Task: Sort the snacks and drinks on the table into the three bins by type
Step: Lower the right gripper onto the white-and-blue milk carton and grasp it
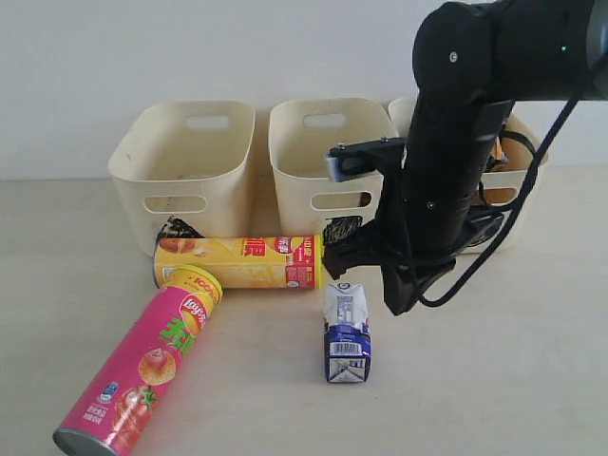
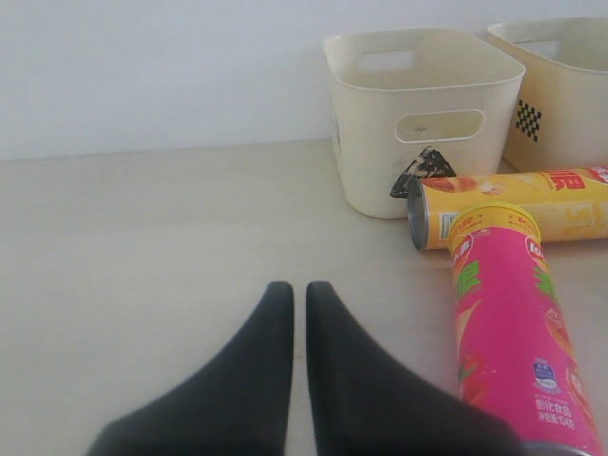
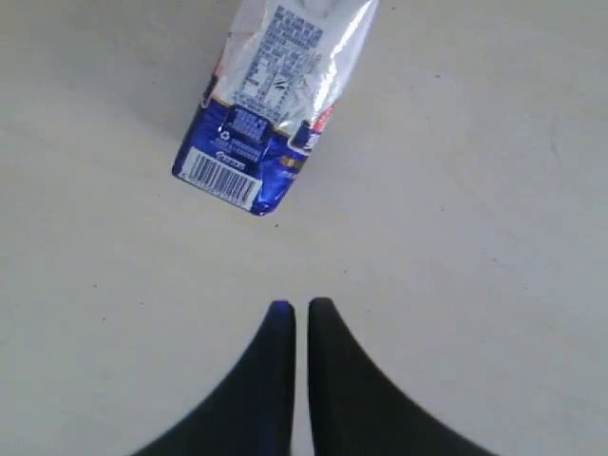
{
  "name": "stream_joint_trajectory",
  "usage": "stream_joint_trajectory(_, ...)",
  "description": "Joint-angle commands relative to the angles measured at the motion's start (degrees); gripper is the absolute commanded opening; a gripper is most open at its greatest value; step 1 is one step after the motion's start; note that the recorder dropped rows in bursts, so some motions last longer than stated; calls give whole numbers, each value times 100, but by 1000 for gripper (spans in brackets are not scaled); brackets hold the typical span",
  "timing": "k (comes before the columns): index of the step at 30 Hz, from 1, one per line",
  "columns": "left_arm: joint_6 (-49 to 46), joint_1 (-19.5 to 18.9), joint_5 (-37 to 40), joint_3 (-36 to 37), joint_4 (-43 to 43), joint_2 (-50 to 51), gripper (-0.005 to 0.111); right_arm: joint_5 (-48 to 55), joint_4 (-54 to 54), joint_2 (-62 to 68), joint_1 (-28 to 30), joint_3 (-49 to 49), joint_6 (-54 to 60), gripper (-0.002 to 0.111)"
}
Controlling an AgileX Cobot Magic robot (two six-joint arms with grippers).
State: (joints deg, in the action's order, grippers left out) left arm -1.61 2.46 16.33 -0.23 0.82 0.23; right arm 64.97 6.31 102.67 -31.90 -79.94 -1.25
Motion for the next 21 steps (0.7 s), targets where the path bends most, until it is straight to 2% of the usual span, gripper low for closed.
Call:
stream_joint_trajectory(1, 74, -17, -48, 23, -21, -23, 4, -276, 641, -72, -4, 32, 125, 7)
stream_joint_trajectory(2, 74, -17, -48, 23, -21, -23, 4, -356, 844, -72, -24, 44, 218, 16)
stream_joint_trajectory(5, 74, -17, -48, 23, -21, -23, 4, -570, 840, -19, -293, 128, 311, 53)
stream_joint_trajectory(6, 74, -17, -48, 23, -21, -23, 4, -586, 840, 4, -331, 128, 311, 61)
stream_joint_trajectory(7, 74, -17, -48, 23, -21, -23, 4, -670, 892, 82, -401, 128, 311, 73)
stream_joint_trajectory(9, 74, -17, -48, 23, -21, -23, 4, -725, 950, 201, -426, 128, 350, 88)
stream_joint_trajectory(16, 74, -17, -21, 23, -21, -23, 4, -1283, 399, 487, -426, 118, -111, 90)
stream_joint_trajectory(21, 74, -17, -17, 23, -21, -23, 4, -1517, -469, 646, -473, 105, -1101, 90)
